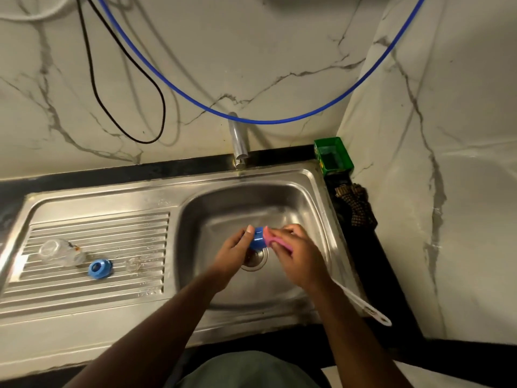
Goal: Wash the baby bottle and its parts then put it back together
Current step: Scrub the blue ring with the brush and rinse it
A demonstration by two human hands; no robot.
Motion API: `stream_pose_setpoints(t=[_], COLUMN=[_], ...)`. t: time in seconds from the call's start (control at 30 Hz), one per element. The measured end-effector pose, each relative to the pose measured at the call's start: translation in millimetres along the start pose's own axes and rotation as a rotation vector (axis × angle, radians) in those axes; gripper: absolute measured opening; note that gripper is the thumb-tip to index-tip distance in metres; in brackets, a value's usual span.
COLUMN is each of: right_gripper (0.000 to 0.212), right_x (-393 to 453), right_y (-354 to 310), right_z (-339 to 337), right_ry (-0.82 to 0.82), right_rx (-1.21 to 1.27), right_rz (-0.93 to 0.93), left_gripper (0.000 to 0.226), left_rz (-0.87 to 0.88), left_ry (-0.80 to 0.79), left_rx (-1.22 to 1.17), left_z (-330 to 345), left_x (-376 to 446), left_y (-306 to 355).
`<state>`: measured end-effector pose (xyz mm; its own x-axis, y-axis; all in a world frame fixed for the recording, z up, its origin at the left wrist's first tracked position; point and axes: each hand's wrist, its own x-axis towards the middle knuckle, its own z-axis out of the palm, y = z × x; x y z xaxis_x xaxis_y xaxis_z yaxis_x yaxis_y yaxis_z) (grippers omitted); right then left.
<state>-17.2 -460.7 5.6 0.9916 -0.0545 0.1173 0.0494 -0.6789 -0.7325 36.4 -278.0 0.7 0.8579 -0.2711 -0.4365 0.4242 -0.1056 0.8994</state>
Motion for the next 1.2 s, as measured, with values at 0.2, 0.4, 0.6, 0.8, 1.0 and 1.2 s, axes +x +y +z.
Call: stream_pose_setpoints(t=[0.2,0.4,0.6,0.8,1.0,1.2], right_gripper=[0.037,0.049,0.019,0.039,0.034,0.027], right_x=[14,24,30,35,37,36], right_y=[-29,-31,-38,-32,-29,-35], right_z=[25,37,56,56,51,43], right_ry=[-0.117,-0.296,-0.301,-0.269,-0.18,-0.176], right_rx=[0.135,0.49,0.47,0.219,-0.159,-0.209], right_rz=[0.031,0.092,0.278,0.075,-0.039,-0.149], left_gripper=[0.031,0.029,0.031,0.033,0.04,0.04], left_rz=[0.103,0.137,0.03,0.018,-0.009,-0.049], left_ry=[0.108,0.291,0.238,0.339,0.235,0.214], left_rx=[0.129,0.035,0.014,0.079,0.074,0.107], left_z=[-25,-48,-62,-73,-73,-59], left_x=[-8,0,6,11,10,4], left_y=[9,13,6,0,-4,-3])
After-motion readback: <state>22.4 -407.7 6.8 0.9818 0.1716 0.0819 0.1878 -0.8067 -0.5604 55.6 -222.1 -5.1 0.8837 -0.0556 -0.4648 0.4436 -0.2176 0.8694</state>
